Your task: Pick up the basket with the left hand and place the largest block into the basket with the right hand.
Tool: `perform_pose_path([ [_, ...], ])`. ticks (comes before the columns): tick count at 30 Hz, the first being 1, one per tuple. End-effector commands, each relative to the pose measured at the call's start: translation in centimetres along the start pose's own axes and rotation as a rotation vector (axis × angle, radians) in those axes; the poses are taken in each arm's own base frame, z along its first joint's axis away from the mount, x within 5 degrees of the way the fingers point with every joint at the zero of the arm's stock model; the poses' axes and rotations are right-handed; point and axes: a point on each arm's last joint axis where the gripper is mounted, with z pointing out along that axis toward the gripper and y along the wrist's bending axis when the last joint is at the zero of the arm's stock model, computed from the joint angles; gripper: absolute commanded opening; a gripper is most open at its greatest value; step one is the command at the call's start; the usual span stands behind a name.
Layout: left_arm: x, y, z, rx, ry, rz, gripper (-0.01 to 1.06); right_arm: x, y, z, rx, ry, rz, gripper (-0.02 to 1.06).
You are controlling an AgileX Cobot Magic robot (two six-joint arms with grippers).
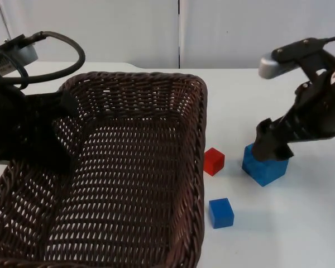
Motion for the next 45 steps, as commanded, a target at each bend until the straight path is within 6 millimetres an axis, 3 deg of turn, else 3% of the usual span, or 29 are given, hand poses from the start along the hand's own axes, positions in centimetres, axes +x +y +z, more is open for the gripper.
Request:
perform_pose_path([
  [1, 0.0, -0.3, -0.3, 0.021, -0.016, -0.018, 0.0, -0.3, -0.1, 0.6, 0.014, -0.033, -0.028, 1.05],
  [10, 0.0, -0.2, -0.3, 0.005, -0.017, -0.003, 0.0, 0.6, -0.1, 4.5, 0.013, 0.013, -0.007, 1.05],
  [16, -0.1, -0.2, -0.3, 0.003, -0.022, -0.002, 0.0, 0.2, -0.3, 5.6, 0.012, 0.016, 0.027, 1.02],
  [19, 0.0, -0.2, -0.3, 0.001, -0.021, 0.0, 0.0, 0.1, -0.3, 5.8, 0.01, 0.019, 0.027, 0.9],
  [20, 0.0, -0.1, -0.3, 0.001, -0.021, 0.001, 0.0, 0.1, -0.3, 5.8, 0.009, 0.021, 0.031, 0.81],
  [27, -0.1, -0.1, -0.3, -0.002, -0.027, 0.001, 0.0, 0.3, -0.2, 5.8, 0.003, 0.041, 0.079, 0.61],
  [30, -0.1, -0.1, -0.3, -0.002, -0.027, 0.001, 0.0, 0.4, -0.2, 5.7, -0.002, 0.057, 0.079, 0.4],
  [31, -0.1, -0.1, -0.3, -0.002, -0.027, 0.001, 0.0, 0.4, -0.2, 5.7, -0.002, 0.057, 0.079, 0.4],
  [34, -0.1, -0.1, -0.3, -0.002, -0.027, 0.001, 0.0, 0.1, -0.2, 5.2, -0.002, 0.049, 0.079, 0.12],
  [35, -0.1, -0.1, -0.3, -0.002, -0.027, 0.001, 0.0, 0.1, -0.2, 5.2, -0.002, 0.049, 0.079, 0.12],
  [37, -0.1, -0.1, -0.3, -0.002, -0.027, 0.001, 0.0, -0.4, -0.2, 4.4, -0.001, 0.032, 0.078, 0.0],
  [40, -0.1, -0.1, -0.3, -0.002, -0.027, 0.001, 0.0, -1.0, -0.3, 3.4, 0.0, 0.01, 0.08, 0.0],
  [44, -0.1, -0.1, -0.3, -0.005, -0.027, 0.004, 0.0, -2.9, -0.4, -0.5, 0.008, -0.08, 0.075, 0.0],
  [45, -0.1, -0.1, -0.3, -0.005, -0.027, 0.004, 0.0, -2.9, -0.4, -0.5, 0.008, -0.08, 0.075, 0.0],
])
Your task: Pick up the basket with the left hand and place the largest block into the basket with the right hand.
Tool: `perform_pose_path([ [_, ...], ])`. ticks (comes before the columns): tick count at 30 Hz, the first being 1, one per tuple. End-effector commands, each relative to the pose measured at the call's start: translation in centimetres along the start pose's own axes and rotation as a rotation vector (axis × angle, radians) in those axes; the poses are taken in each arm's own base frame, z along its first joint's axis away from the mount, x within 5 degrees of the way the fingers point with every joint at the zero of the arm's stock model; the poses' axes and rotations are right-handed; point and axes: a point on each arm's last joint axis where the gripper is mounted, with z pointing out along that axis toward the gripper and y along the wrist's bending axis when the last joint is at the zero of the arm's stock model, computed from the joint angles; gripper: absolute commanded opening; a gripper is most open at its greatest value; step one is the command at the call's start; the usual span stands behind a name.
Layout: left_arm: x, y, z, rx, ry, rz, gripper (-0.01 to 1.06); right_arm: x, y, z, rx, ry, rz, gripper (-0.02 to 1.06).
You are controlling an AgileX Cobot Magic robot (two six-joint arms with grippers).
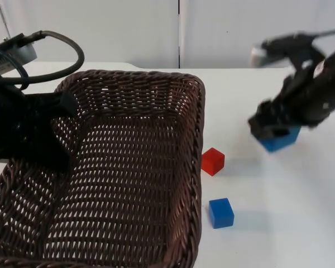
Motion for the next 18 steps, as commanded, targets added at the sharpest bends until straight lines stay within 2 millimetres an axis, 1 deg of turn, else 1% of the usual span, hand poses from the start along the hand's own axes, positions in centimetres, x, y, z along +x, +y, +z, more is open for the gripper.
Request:
perform_pose_path([
  [1, 0.0, -0.2, -0.3, 0.008, -0.01, -0.003, 0.0, -1.3, 0.1, -2.5, 0.002, -0.062, -0.002, 0.0],
  [5, 0.0, -0.2, -0.3, 0.008, -0.01, -0.003, 0.0, -3.2, 0.1, -7.2, 0.013, -0.186, -0.007, 0.0],
  [6, 0.0, -0.2, -0.3, 0.008, -0.01, -0.003, 0.0, -3.2, 0.1, -7.2, 0.013, -0.186, -0.007, 0.0],
  [8, 0.0, -0.2, -0.3, 0.008, -0.01, -0.003, 0.0, -3.9, 0.1, -9.6, 0.019, -0.25, -0.01, 0.0],
  [10, 0.0, -0.2, -0.3, 0.008, -0.01, -0.002, 0.0, -4.3, 0.1, -11.4, 0.024, -0.298, -0.012, 0.0],
  [11, 0.0, -0.2, -0.3, 0.008, -0.01, -0.002, 0.0, -4.3, 0.1, -11.4, 0.024, -0.298, -0.012, 0.0],
  [14, 0.1, -0.2, -0.3, 0.005, -0.009, 0.001, 0.0, -4.7, 0.2, -13.2, 0.029, -0.35, -0.014, 0.0],
  [18, 0.1, -0.2, -0.3, 0.004, -0.008, 0.002, 0.0, -4.8, 0.2, -13.7, 0.031, -0.364, -0.015, 0.0],
])
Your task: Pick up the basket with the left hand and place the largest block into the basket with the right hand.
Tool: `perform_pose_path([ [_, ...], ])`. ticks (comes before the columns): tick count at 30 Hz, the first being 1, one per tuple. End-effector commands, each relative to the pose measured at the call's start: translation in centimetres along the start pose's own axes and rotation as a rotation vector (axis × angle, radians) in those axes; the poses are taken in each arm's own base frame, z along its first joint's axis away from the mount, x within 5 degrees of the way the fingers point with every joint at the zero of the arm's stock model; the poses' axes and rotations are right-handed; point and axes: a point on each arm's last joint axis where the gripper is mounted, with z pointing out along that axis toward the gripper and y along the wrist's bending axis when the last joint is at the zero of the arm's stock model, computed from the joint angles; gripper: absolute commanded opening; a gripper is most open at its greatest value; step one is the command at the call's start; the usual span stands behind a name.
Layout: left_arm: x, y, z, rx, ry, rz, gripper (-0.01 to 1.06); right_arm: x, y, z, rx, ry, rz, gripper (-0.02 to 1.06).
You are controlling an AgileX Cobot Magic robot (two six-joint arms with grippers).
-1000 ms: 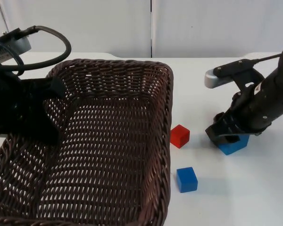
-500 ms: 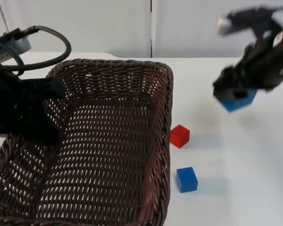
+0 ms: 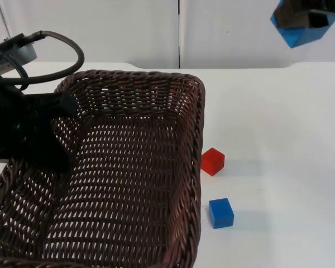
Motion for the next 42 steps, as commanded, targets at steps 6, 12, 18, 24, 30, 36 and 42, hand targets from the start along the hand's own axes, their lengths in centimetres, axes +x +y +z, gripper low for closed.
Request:
perform_pose_path([
  [6, 0.1, -0.2, -0.3, 0.005, -0.009, 0.001, 0.0, -0.3, 0.1, -0.4, -0.001, -0.013, -0.001, 0.0],
  [12, 0.1, -0.2, -0.3, 0.005, -0.009, 0.001, 0.0, -0.1, 0.1, -0.4, -0.005, 0.004, -0.001, 0.0],
  [18, 0.1, -0.2, -0.3, 0.005, -0.009, 0.001, 0.0, -0.3, 1.2, -0.4, -0.028, -0.007, -0.024, 0.0],
  [24, 0.0, -0.2, -0.3, 0.004, -0.011, 0.001, 0.0, -0.8, 4.6, -0.4, -0.099, -0.053, -0.154, 0.0],
  [30, 0.0, -0.2, -0.3, 0.002, -0.01, 0.004, 0.0, -2.2, 9.2, -0.2, -0.201, -0.1, -0.234, 0.0],
  [36, 0.1, -0.1, -0.3, 0.0, -0.009, 0.006, 0.0, -3.3, 13.2, 0.6, -0.282, -0.127, -0.287, 0.0],
  [42, 0.1, -0.1, -0.3, 0.0, -0.009, 0.006, 0.0, -2.8, 16.1, 2.6, -0.33, -0.111, -0.332, 0.0],
])
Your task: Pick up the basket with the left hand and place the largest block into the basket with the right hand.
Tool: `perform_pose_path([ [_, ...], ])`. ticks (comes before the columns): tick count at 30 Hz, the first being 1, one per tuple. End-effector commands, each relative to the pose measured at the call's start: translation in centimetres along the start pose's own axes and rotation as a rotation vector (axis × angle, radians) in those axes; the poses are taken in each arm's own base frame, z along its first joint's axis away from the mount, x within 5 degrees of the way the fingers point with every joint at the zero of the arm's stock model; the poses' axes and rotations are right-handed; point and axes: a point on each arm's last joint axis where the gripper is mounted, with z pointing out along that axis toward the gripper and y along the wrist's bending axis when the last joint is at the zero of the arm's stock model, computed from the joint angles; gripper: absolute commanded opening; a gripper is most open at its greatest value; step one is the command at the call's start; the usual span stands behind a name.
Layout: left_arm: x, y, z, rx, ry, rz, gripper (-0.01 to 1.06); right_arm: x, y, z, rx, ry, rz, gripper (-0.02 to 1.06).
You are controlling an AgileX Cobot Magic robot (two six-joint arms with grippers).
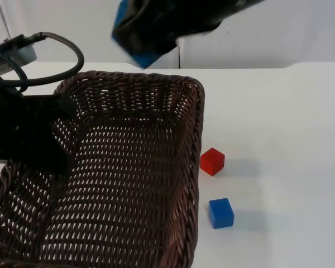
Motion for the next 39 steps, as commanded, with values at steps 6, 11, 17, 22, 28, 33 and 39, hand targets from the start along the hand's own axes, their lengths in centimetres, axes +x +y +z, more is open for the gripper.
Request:
perform_pose_path([
  [6, 0.0, -0.2, -0.3, 0.008, -0.01, -0.003, 0.0, 1.2, 0.7, 2.6, -0.015, 0.036, -0.024, 0.0],
  [11, 0.0, -0.2, -0.3, 0.007, -0.01, -0.002, 0.0, 2.2, 0.9, 3.8, -0.021, 0.071, -0.023, 0.02],
  [17, 0.0, -0.2, -0.3, 0.007, -0.01, -0.002, 0.0, 3.2, 1.0, 4.9, -0.029, 0.107, -0.018, 0.32],
  [22, 0.0, -0.2, -0.3, 0.006, -0.014, -0.002, 0.0, 3.2, 1.0, 4.9, -0.028, 0.104, -0.018, 0.68],
  [28, 0.0, -0.2, -0.3, 0.005, -0.016, -0.002, 0.0, 3.1, 1.0, 4.8, -0.026, 0.099, -0.022, 0.83],
  [33, 0.0, -0.2, -0.3, 0.005, -0.016, -0.002, 0.0, 2.3, 0.9, 3.6, -0.027, 0.086, -0.025, 0.83],
  [39, 0.0, -0.2, -0.3, 0.004, -0.015, 0.0, 0.0, 0.4, 0.7, 0.8, -0.026, 0.045, -0.031, 0.83],
])
